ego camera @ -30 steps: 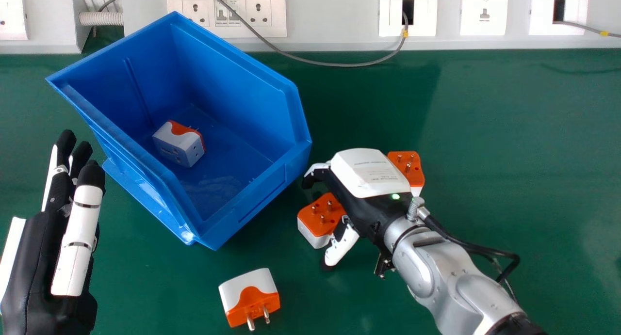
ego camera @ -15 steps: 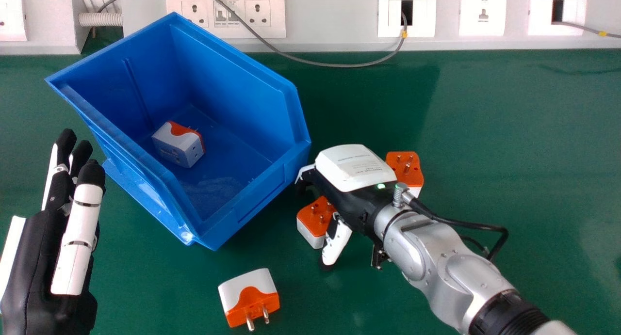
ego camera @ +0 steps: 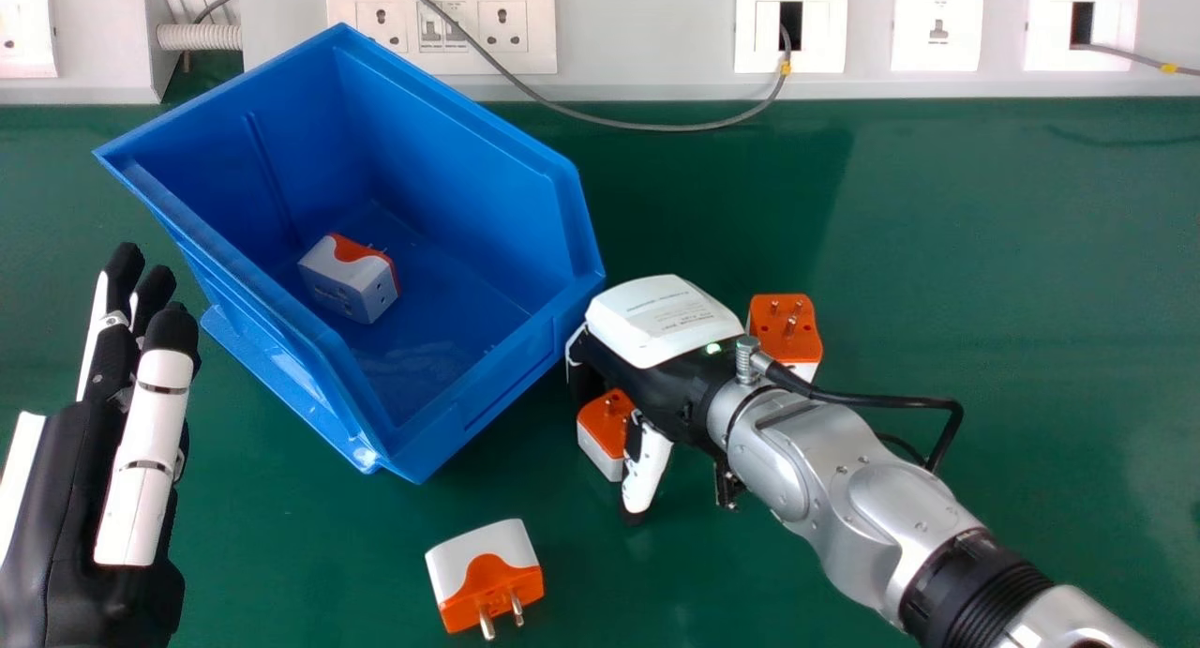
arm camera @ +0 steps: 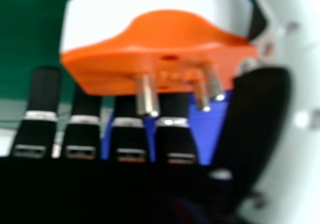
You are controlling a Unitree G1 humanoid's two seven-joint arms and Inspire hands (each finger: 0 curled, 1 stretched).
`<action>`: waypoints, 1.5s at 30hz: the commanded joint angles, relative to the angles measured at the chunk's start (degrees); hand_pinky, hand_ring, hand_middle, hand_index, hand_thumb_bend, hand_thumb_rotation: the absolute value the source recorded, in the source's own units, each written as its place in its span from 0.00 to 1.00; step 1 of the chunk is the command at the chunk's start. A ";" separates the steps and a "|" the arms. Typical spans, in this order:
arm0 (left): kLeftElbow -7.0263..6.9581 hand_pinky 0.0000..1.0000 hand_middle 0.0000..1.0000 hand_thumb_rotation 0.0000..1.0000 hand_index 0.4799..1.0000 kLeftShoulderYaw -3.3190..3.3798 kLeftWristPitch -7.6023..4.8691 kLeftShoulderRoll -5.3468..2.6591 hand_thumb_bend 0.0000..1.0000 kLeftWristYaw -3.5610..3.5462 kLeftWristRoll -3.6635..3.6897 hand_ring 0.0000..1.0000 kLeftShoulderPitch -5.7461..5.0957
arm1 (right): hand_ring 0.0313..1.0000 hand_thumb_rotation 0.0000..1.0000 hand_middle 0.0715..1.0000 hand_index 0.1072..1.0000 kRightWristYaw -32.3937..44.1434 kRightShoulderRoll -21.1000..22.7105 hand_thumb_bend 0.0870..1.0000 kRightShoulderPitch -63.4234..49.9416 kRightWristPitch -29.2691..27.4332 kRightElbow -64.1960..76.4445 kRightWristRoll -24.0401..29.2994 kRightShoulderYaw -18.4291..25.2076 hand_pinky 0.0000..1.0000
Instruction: Pick all objects and put in blue box
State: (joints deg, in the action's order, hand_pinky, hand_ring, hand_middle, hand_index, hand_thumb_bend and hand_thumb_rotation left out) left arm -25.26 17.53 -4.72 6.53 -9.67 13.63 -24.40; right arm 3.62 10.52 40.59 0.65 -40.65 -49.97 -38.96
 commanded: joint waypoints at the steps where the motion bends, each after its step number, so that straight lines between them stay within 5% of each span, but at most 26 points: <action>1: -1.79 1.00 1.00 0.84 1.00 0.49 -0.25 0.59 0.48 0.20 0.18 1.00 0.31 | 0.66 0.03 0.64 0.49 0.09 1.22 0.71 -0.72 0.81 -1.06 -0.81 -0.39 0.59; 4: -2.06 1.00 1.00 0.84 1.00 0.30 0.01 0.55 0.47 0.36 -0.01 1.00 0.39 | 0.64 0.08 0.62 0.46 0.10 1.13 0.59 -0.85 1.28 -0.72 -0.96 -0.44 0.58; 12: -2.01 1.00 1.00 0.84 1.00 0.78 0.00 0.75 0.46 0.30 0.23 1.00 0.44 | 0.65 0.11 0.63 0.44 -0.54 1.52 0.50 -1.08 1.46 -0.08 -1.06 -0.21 0.58; 30: -3.46 1.00 0.99 0.84 1.00 0.68 1.19 0.96 0.43 0.83 0.23 0.99 0.63 | 0.51 0.08 0.52 0.43 -1.57 1.76 0.47 -0.72 2.45 -1.16 -1.94 -0.54 0.45; 45: -4.85 1.00 0.99 0.85 1.00 0.87 2.90 1.18 0.42 0.82 0.62 0.99 0.47 | 0.46 0.02 0.50 0.42 -8.56 2.41 0.45 -0.74 -3.60 -4.93 -0.38 0.46 0.37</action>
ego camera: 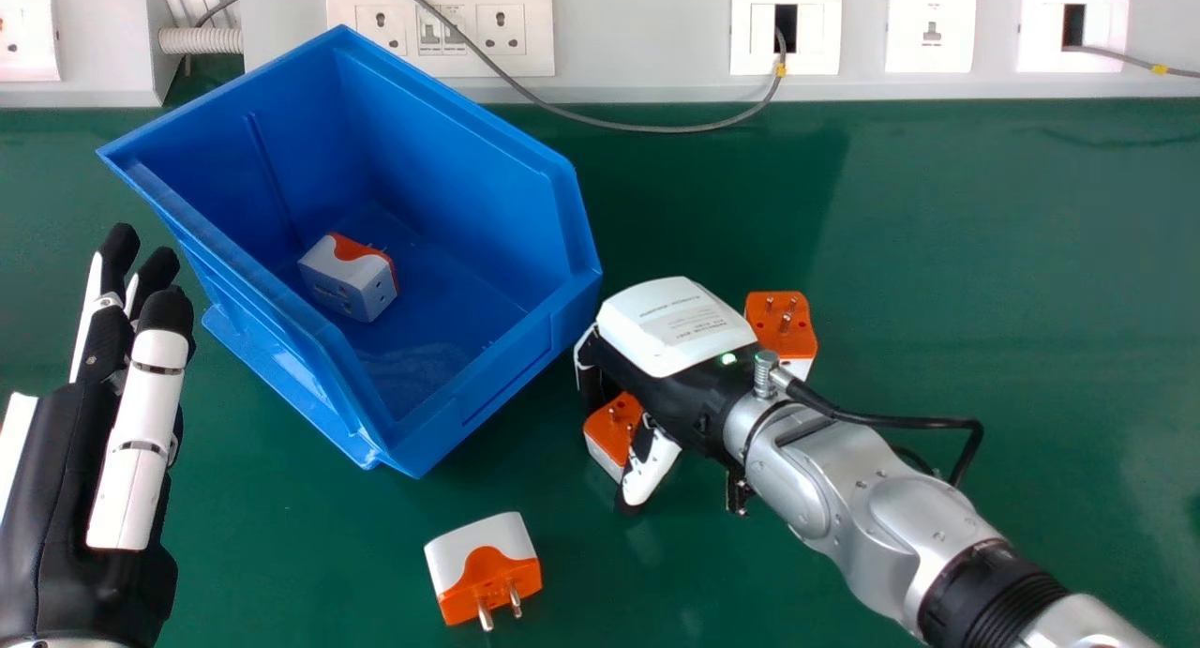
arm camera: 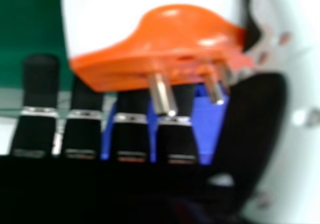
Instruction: Pick all objects and put in blue box
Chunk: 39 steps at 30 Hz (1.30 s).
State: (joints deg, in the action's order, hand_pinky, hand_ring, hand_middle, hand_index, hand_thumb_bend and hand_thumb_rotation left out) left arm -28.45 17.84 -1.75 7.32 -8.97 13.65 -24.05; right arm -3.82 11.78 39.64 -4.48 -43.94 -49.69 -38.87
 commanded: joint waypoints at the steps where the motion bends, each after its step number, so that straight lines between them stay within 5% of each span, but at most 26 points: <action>1: -1.57 1.00 0.99 0.85 1.00 0.62 -0.09 0.42 0.42 0.09 0.64 0.99 0.16 | 0.46 0.02 0.50 0.42 -1.07 1.08 0.45 0.28 1.54 -1.77 -0.71 0.34 0.37; 22: -2.24 1.00 0.99 0.85 1.00 0.64 0.92 0.32 0.44 0.51 0.18 1.00 0.31 | 0.47 0.00 0.53 0.44 8.41 2.10 0.44 2.67 2.49 -0.91 -1.73 -1.05 0.35; 29: -1.98 1.00 1.00 0.85 1.00 0.77 0.54 0.36 0.44 0.27 0.29 1.00 0.19 | 0.67 0.07 0.68 0.44 8.20 2.80 0.45 3.11 2.16 -0.81 -2.72 -1.98 0.51; 39: -1.25 1.00 1.00 0.85 1.00 0.87 0.06 0.34 0.46 -0.04 0.39 1.00 0.35 | 0.70 0.11 0.71 0.43 8.62 3.82 0.46 3.83 1.64 -1.32 -2.44 -2.05 0.57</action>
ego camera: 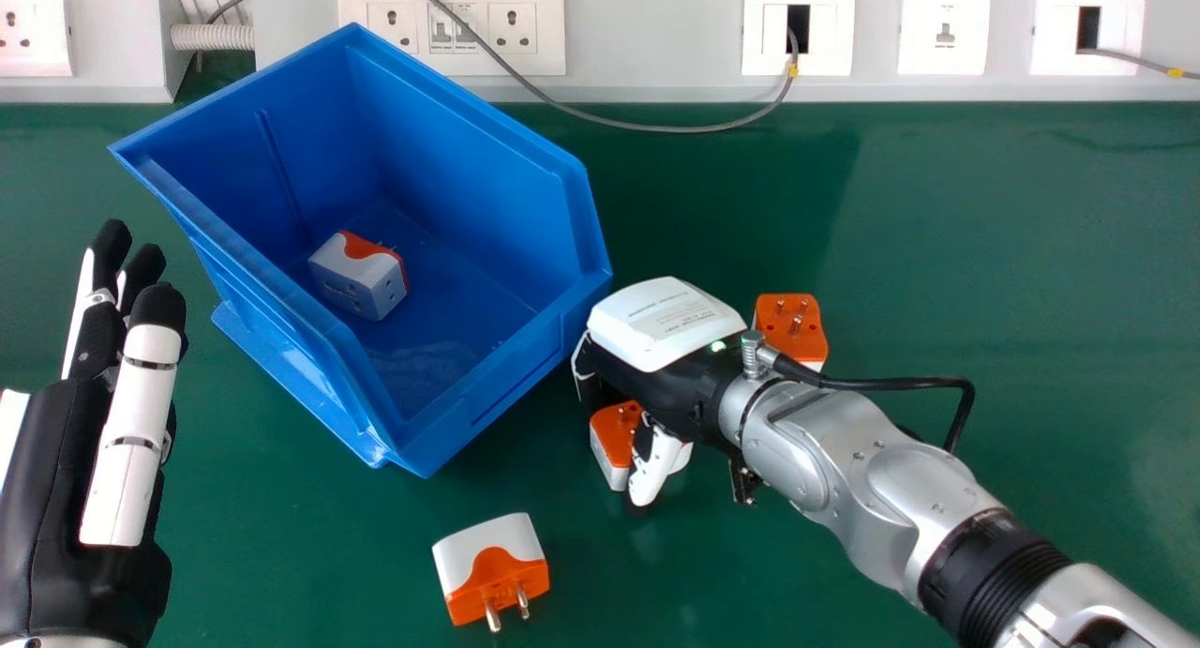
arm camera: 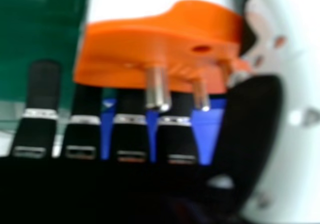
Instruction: Pick all objects and put in blue box
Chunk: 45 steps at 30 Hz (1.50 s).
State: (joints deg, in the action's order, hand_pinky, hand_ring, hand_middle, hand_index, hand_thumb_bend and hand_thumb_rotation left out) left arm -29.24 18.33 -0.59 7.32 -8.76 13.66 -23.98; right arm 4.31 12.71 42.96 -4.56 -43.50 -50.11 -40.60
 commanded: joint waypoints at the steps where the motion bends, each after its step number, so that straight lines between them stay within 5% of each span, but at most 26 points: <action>1: -0.42 1.00 1.00 0.85 1.00 0.39 -1.11 0.34 0.46 -0.26 0.40 1.00 0.31 | 0.70 0.11 0.71 0.43 0.69 3.03 0.46 0.53 1.74 -1.64 -2.01 -0.31 0.57; 16: 0.12 1.00 1.00 0.85 1.00 0.76 -1.50 0.32 0.46 -0.81 0.50 1.00 0.32 | 0.71 0.11 0.72 0.43 0.85 3.36 0.46 0.69 2.23 -2.42 -1.70 -0.02 0.58; 20: 0.09 1.00 1.00 0.85 1.00 0.75 -1.50 0.29 0.47 -0.88 0.37 1.00 0.28 | 0.71 0.04 0.72 0.59 1.25 3.57 0.61 0.79 2.43 -2.41 -1.59 0.14 0.57; 26: 0.44 1.00 1.00 0.85 1.00 0.93 -1.62 0.28 0.47 -0.99 0.52 1.00 0.34 | 0.70 0.01 0.73 0.64 0.63 3.43 0.66 0.93 2.41 -3.29 -1.82 -0.12 0.56; 28: 0.37 1.00 1.00 0.85 1.00 0.93 -1.60 0.25 0.47 -0.99 0.53 1.00 0.29 | 0.68 0.00 0.72 0.63 0.32 3.43 0.67 0.88 2.41 -3.29 -1.85 -0.13 0.53; 32: 0.29 1.00 1.00 0.85 1.00 1.11 -1.58 0.31 0.47 -1.05 0.61 1.00 0.26 | 0.62 0.00 0.67 0.59 -0.79 3.72 0.50 0.57 1.89 -2.65 -1.64 0.16 0.47; 45: 0.10 1.00 1.00 0.84 1.00 1.12 -1.50 0.34 0.48 -0.85 0.26 1.00 0.33 | 0.51 0.00 0.53 0.42 -8.39 4.21 0.46 0.37 -1.26 -4.40 -1.55 0.53 0.42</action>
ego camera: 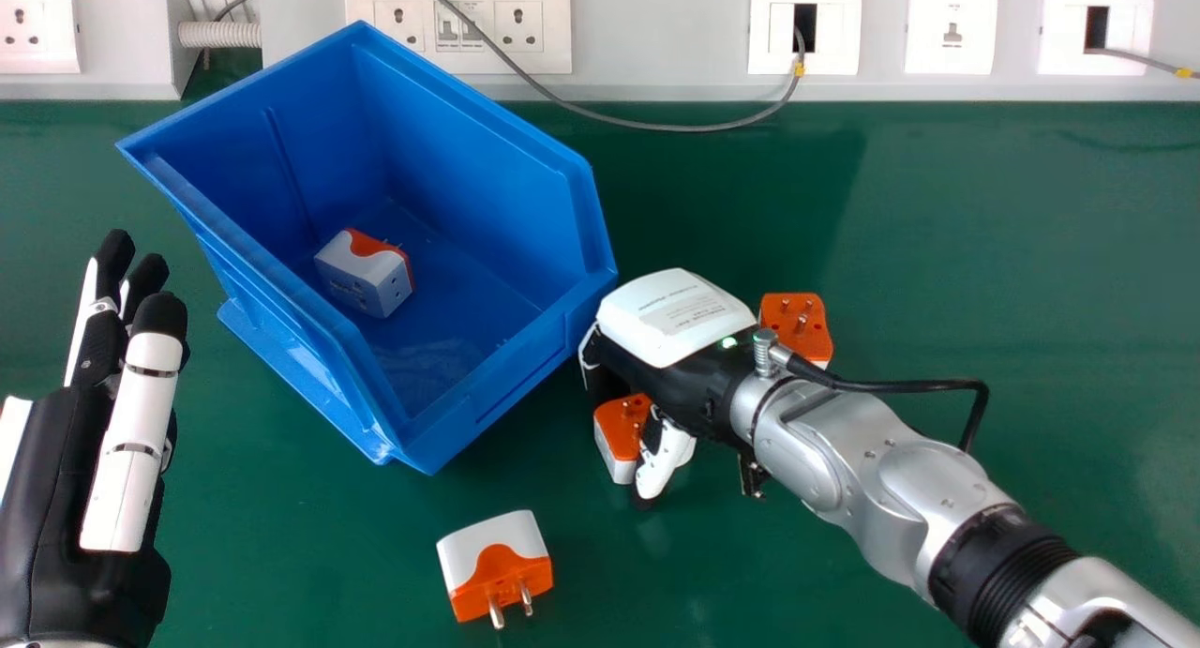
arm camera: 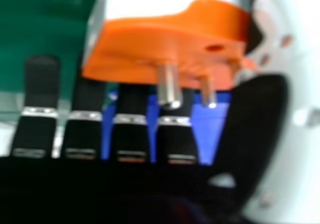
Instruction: Pick all objects and put in blue box
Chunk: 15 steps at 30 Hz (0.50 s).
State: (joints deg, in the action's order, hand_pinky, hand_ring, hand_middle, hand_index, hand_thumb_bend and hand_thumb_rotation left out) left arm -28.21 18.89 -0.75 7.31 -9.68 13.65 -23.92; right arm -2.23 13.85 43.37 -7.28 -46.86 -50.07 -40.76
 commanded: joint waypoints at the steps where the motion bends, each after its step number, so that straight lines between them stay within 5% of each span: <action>1: -0.87 1.00 1.00 0.84 1.00 0.57 -1.37 0.35 0.48 0.05 0.27 1.00 0.30 | 0.50 0.00 0.51 0.41 -2.02 3.08 0.46 -0.02 1.33 -1.16 -1.49 0.70 0.41; 15: -0.39 1.00 1.00 0.85 1.00 0.86 -2.28 0.28 0.48 -0.22 0.54 1.00 0.26 | 0.46 0.00 0.48 0.38 -5.03 2.94 0.46 0.47 0.59 -2.70 -1.44 0.74 0.37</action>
State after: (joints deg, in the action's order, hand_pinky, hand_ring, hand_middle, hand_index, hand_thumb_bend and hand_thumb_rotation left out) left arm -28.05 19.07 -1.45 7.32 -9.77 13.66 -23.91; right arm -5.58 14.06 43.34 -8.37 -48.28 -50.09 -40.75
